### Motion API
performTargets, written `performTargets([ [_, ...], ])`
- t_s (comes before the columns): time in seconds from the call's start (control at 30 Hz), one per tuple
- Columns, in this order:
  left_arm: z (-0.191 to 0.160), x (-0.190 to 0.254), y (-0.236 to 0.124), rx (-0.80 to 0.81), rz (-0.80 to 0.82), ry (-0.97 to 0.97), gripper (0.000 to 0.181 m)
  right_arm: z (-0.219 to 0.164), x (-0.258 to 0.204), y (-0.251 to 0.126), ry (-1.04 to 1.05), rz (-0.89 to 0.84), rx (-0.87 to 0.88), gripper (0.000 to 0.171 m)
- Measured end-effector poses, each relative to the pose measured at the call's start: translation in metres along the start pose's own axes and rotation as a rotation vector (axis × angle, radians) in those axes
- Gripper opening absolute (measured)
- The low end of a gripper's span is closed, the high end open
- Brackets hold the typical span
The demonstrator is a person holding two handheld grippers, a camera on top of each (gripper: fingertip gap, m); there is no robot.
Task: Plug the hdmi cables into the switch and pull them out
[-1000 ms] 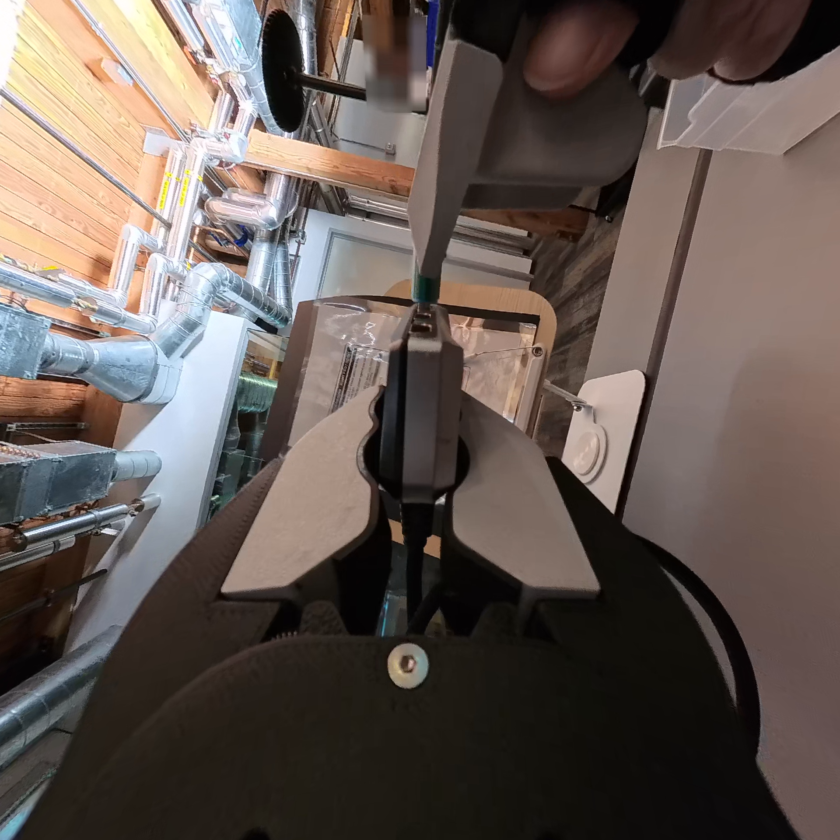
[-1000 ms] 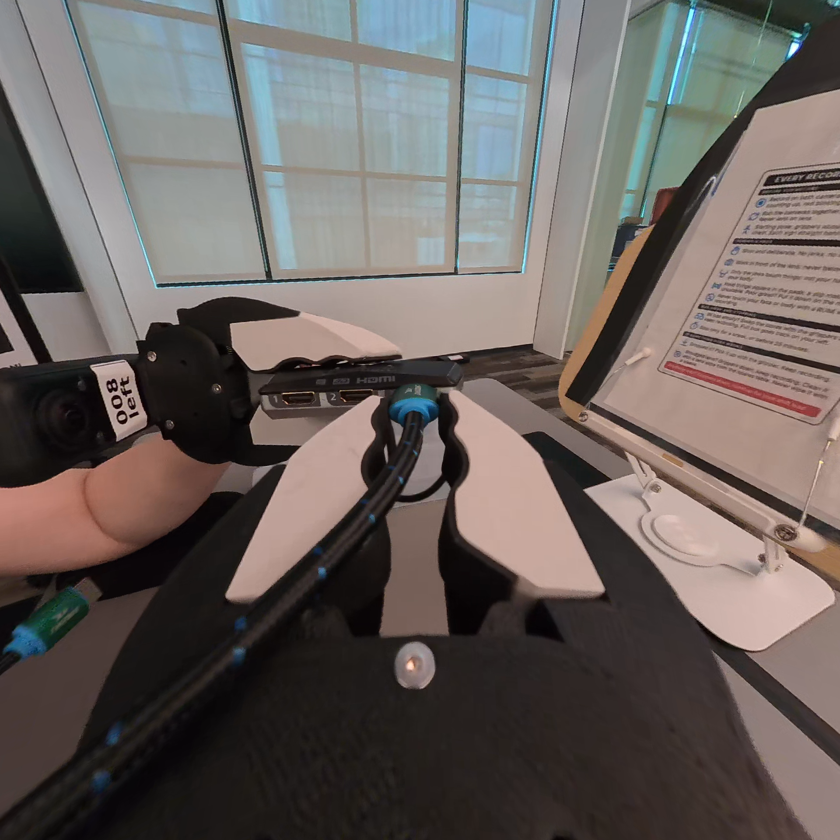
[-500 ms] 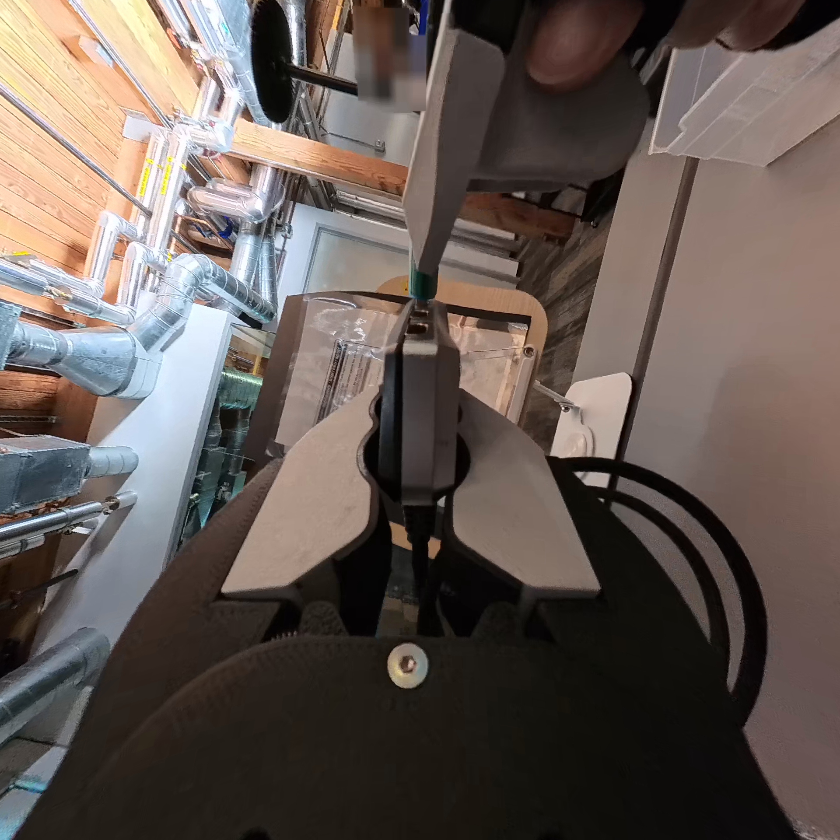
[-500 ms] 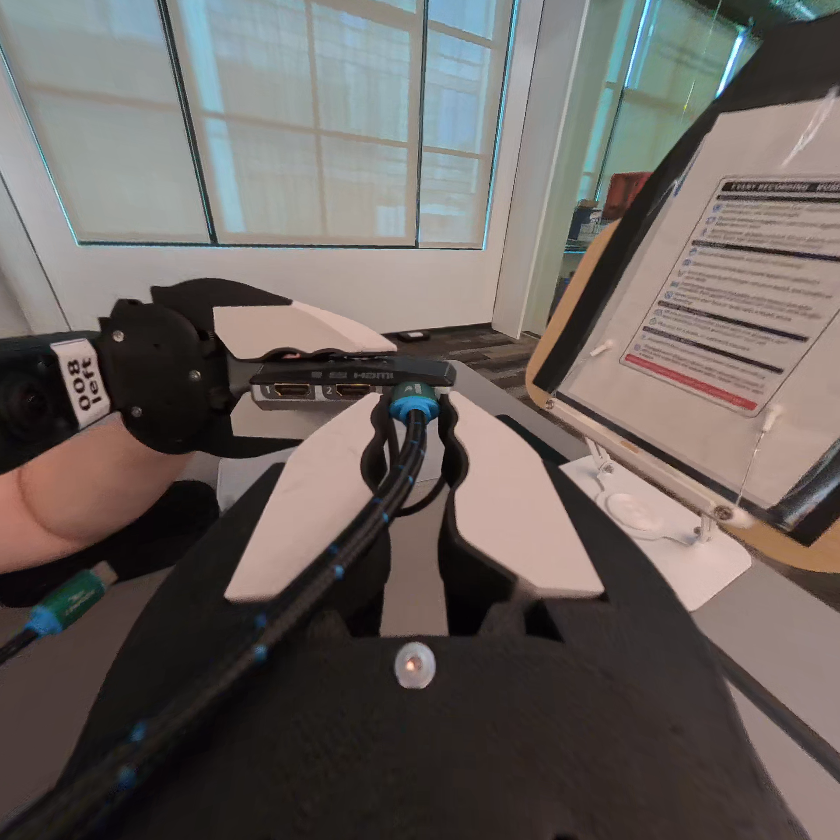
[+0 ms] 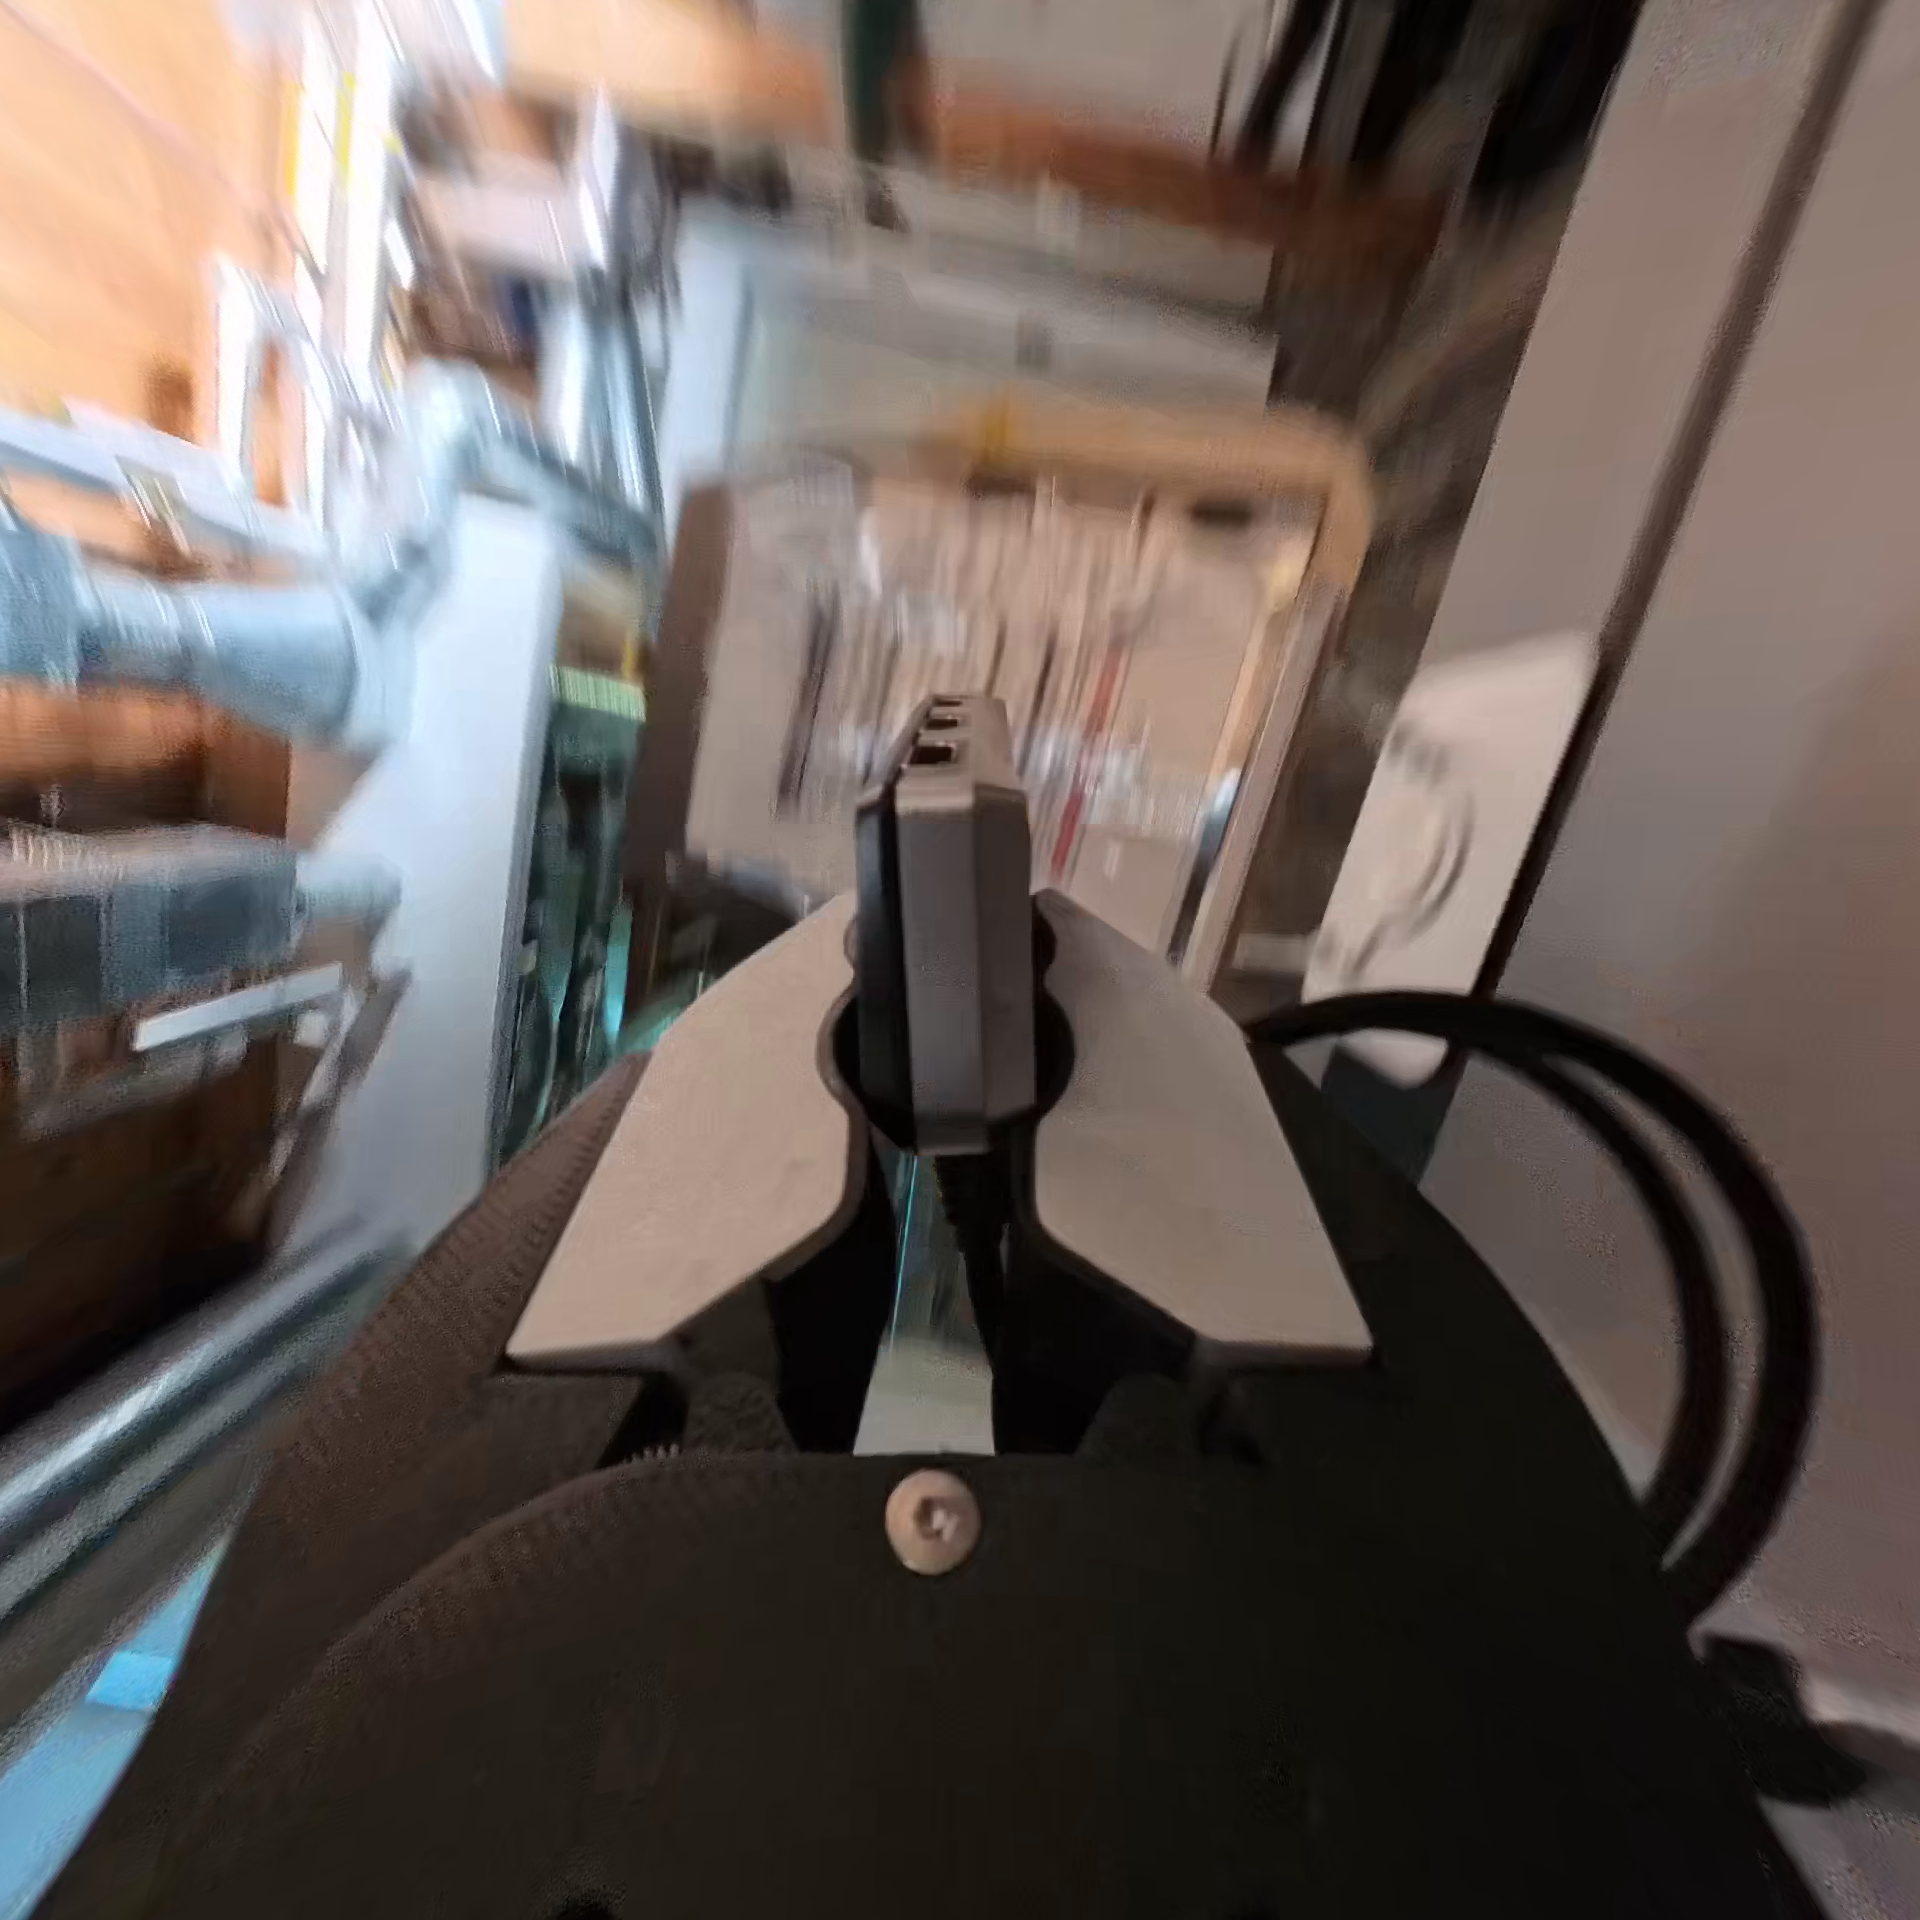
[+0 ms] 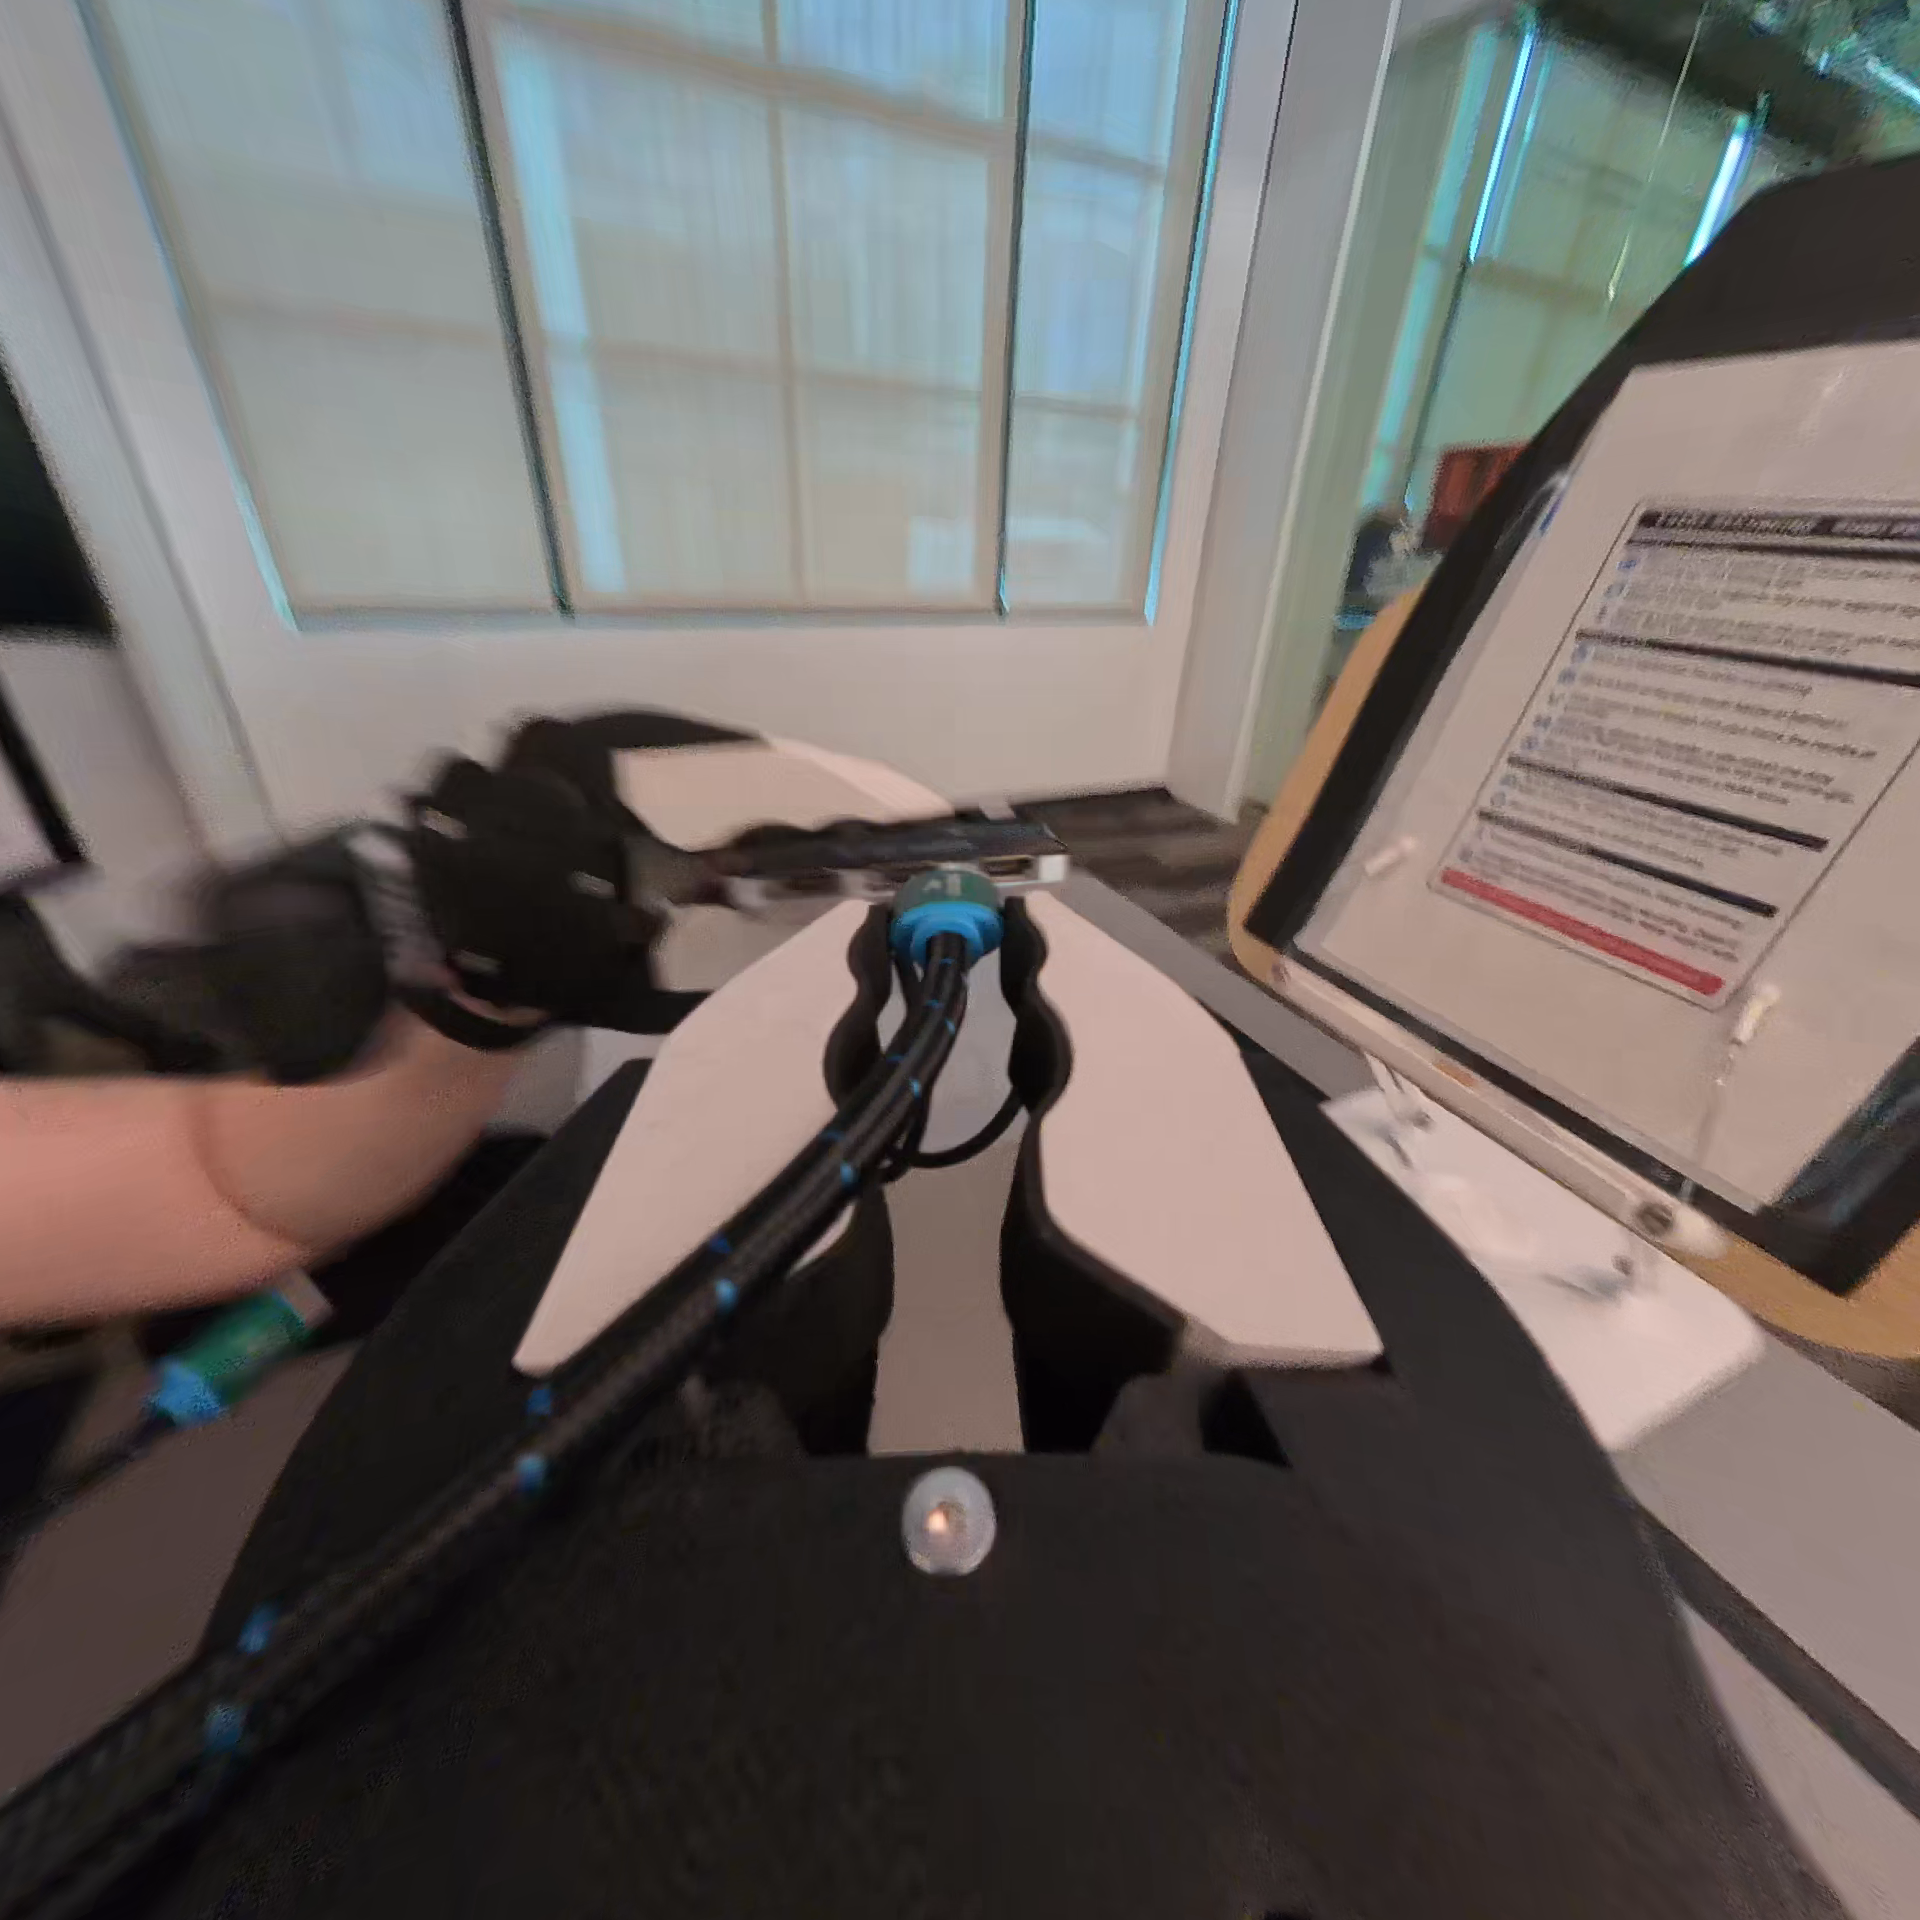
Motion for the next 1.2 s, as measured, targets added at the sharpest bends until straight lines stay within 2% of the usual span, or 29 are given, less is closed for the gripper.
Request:
performTargets([
  [0.03,-0.023,-0.003,0.005,-0.077,-0.005,-0.006,0.024,0.014,0.006,-0.015,0.049,0.025,0.063,0.022],
  [0.1,-0.043,-0.017,-0.003,-0.01,-0.009,-0.088,0.024,0.03,0.021,-0.044,0.051,-0.002,0.09,0.022],
  [0.23,-0.039,-0.055,-0.028,0.099,0.083,-0.256,0.024,0.038,0.041,-0.087,0.011,-0.054,-0.004,0.022],
  [0.33,-0.028,-0.059,-0.038,0.16,0.072,-0.279,0.023,0.025,0.069,-0.123,-0.069,-0.321,-0.265,0.022],
  [0.43,-0.021,-0.05,-0.035,0.146,0.039,-0.235,0.023,0.015,0.092,-0.181,-0.083,-0.662,-0.49,0.022],
  [0.53,-0.014,-0.038,-0.027,0.141,-0.01,-0.198,0.024,-0.007,0.101,-0.242,0.101,-0.895,-0.701,0.022],
  [0.67,-0.008,-0.019,-0.018,0.117,-0.081,-0.148,0.024,-0.036,0.111,-0.304,0.379,-1.032,-0.787,0.022],
  [0.73,-0.006,-0.013,-0.016,0.112,-0.098,-0.13,0.024,-0.034,0.115,-0.319,0.434,-1.025,-0.667,0.022],
  [0.83,-0.002,-0.008,-0.014,0.117,-0.122,-0.126,0.024,-0.009,0.111,-0.328,0.431,-0.948,-0.367,0.022],
  [0.87,-0.001,-0.006,-0.014,0.118,-0.128,-0.126,0.024,-0.006,0.109,-0.337,0.433,-0.984,-0.341,0.022],
  [1.0,0.001,-0.001,-0.012,0.112,-0.146,-0.116,0.024,-0.017,0.105,-0.368,0.455,-1.131,-0.418,0.021],
  [1.1,0.003,0.004,-0.01,0.105,-0.161,-0.104,0.024,-0.034,0.11,-0.379,0.414,-1.234,-0.62,0.022],
  [1.2,0.004,0.007,-0.009,0.101,-0.175,-0.096,0.024,-0.048,0.116,-0.37,0.327,-1.234,-0.85,0.022],
])
Point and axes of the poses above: each gripper's, where its closed fingertips meet, y out along the fingers, z out of its top, x = y × z across the jaws, the point moved 5 cm from there along -y, back along the fingers, and after that the axes turned 4 degrees about y, right-handed, at the moved point
